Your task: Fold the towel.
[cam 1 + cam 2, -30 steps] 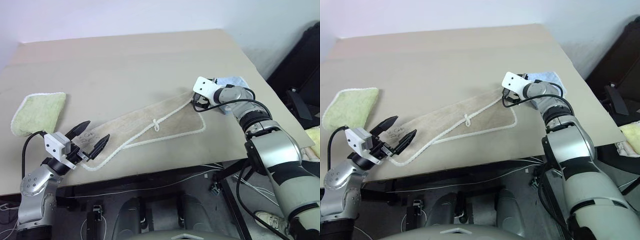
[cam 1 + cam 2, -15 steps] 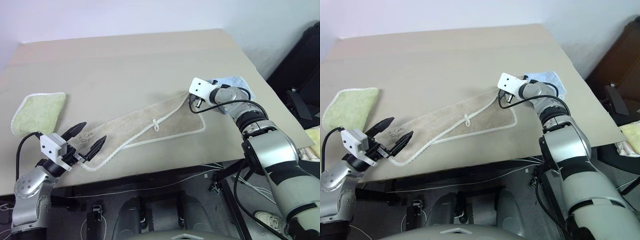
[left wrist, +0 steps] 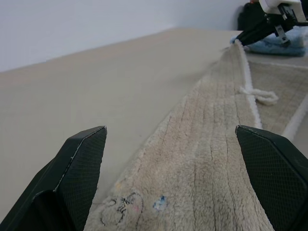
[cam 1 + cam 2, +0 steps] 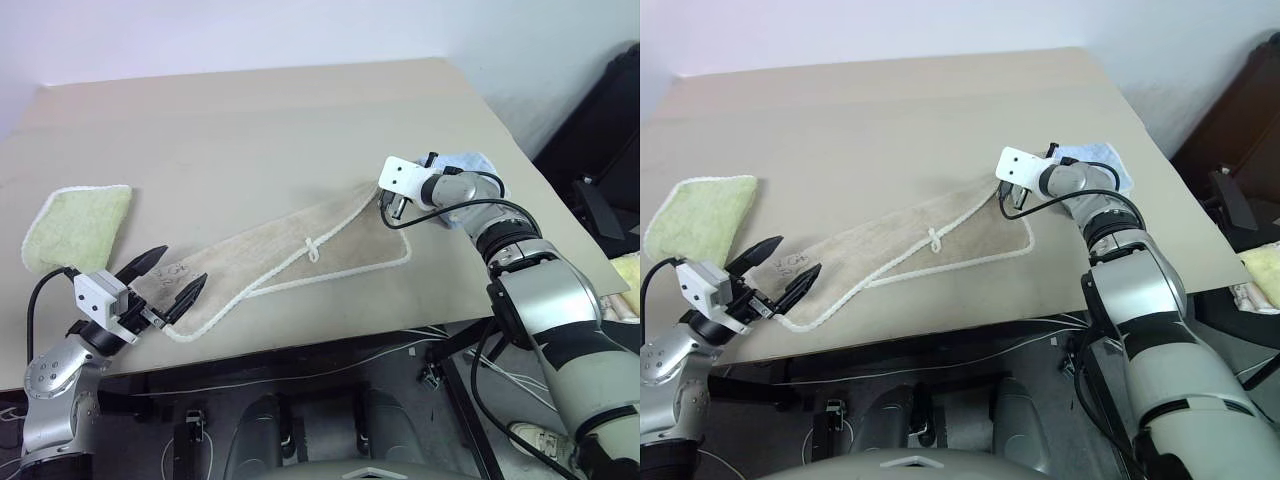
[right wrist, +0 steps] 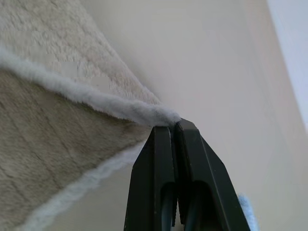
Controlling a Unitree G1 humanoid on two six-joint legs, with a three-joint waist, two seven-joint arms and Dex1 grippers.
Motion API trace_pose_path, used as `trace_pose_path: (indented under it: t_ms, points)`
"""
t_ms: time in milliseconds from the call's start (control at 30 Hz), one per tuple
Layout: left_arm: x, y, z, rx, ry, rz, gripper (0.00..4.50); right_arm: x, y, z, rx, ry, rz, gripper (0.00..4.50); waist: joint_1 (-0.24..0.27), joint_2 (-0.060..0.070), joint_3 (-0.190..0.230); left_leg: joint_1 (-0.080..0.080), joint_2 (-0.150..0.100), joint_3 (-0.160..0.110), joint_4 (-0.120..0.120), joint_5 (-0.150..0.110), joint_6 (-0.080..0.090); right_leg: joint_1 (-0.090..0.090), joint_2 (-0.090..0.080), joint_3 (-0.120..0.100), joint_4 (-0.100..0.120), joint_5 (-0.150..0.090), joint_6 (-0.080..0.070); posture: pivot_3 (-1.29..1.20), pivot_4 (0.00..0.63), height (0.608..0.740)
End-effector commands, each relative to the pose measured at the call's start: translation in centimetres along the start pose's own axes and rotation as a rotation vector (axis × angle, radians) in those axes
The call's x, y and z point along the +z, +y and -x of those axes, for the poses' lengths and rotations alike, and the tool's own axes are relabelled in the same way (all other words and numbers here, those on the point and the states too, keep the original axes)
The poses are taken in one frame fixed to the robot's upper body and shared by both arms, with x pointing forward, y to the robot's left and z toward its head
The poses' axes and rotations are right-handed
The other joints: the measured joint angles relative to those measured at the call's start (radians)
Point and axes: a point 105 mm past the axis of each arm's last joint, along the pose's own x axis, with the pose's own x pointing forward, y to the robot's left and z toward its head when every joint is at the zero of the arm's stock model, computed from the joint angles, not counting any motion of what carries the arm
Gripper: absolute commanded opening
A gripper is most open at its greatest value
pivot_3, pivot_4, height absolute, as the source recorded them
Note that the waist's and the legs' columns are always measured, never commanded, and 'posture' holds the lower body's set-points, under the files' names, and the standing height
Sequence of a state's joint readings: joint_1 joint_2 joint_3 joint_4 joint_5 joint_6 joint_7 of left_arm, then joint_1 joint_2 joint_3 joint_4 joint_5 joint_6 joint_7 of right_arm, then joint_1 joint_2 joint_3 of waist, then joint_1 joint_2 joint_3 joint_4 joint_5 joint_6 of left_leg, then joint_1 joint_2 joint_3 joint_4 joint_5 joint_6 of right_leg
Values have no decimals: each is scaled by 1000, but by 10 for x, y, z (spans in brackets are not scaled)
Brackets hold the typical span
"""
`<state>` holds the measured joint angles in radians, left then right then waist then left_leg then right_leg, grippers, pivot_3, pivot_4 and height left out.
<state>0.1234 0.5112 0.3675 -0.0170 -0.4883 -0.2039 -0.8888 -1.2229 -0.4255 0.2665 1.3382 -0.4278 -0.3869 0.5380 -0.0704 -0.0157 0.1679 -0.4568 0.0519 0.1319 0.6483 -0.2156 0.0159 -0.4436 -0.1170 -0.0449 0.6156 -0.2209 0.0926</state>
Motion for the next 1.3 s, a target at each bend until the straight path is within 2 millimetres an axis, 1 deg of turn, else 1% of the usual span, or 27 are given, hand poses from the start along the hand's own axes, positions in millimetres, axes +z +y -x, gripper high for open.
trace_pose_path:
  t_ms: [33, 100, 233, 333, 533, 600, 833, 933, 1033, 1167, 1300]
  points:
    - [8, -4, 3, -41, 7, -43, 4500, 35, -46, 14, -119, -161, -92, 16, -1, 0, 0, 0, 0, 0, 0, 0, 0, 0, 0, 0, 0, 0, 0, 0, 150, 740]
    - [10, -8, 7, -70, 32, -56, 4500, 50, -51, 16, -134, -254, -178, 16, -2, 0, 0, 0, 0, 0, -1, 0, 1, 0, 0, 0, 0, 0, 0, 0, 150, 740]
    - [19, -19, 7, -128, 49, -48, 4500, 75, -62, 21, -224, -404, -263, 16, -1, 1, 1, 0, 1, 0, -1, 0, -1, 0, 0, 0, 0, 0, 0, 0, 150, 740]
    - [25, -32, 4, -201, 63, -15, 4500, 85, -65, 23, -282, -454, -276, 16, 2, 1, 1, 0, 1, -1, -1, 0, -1, 0, 0, 0, 0, 0, 0, 0, 150, 740]
    - [34, -53, -6, -302, 83, -10, 4500, 110, -73, 31, -390, -532, -302, 16, 1, 1, 1, 0, 1, 0, -1, 0, -1, 0, -1, 0, 0, 0, 0, 0, 150, 740]
    - [33, -55, -7, -315, 105, -9, 4500, 114, -76, 34, -404, -542, -309, 16, 1, 2, 1, 0, 1, 0, -2, 0, -2, -1, 0, 0, 0, 0, 0, 0, 150, 740]
    - [37, -45, -7, -291, 165, -41, 4500, 133, -95, 52, -470, -594, -346, 16, 1, 2, 1, 0, 1, -1, -2, 0, -2, -1, 1, 0, 0, 0, 0, 0, 150, 740]
    - [33, -44, -5, -286, 201, -54, 4500, 137, -101, 58, -496, -609, -360, 16, 1, 2, 1, 0, 1, -1, -2, 0, -2, -1, 1, 0, 0, 0, 0, 0, 150, 740]
    - [27, -46, -5, -286, 225, -48, 4500, 138, -101, 58, -491, -606, -353, 16, 1, 2, 1, 0, 1, 0, -2, 0, -2, -1, 1, 0, 0, 0, 0, 0, 150, 740]
    - [17, -54, 1, -307, 266, -59, 4500, 137, -98, 56, -487, -598, -350, 16, 1, 2, 1, 0, 1, 0, -2, 0, -2, -1, 1, 0, 0, 0, -1, 0, 150, 740]
    - [8, -53, 9, -317, 317, -98, 4500, 136, -95, 53, -481, -590, -354, 16, 0, 2, 1, 0, 1, 0, -3, 0, -2, -2, 1, 0, 0, 0, -1, 0, 150, 740]
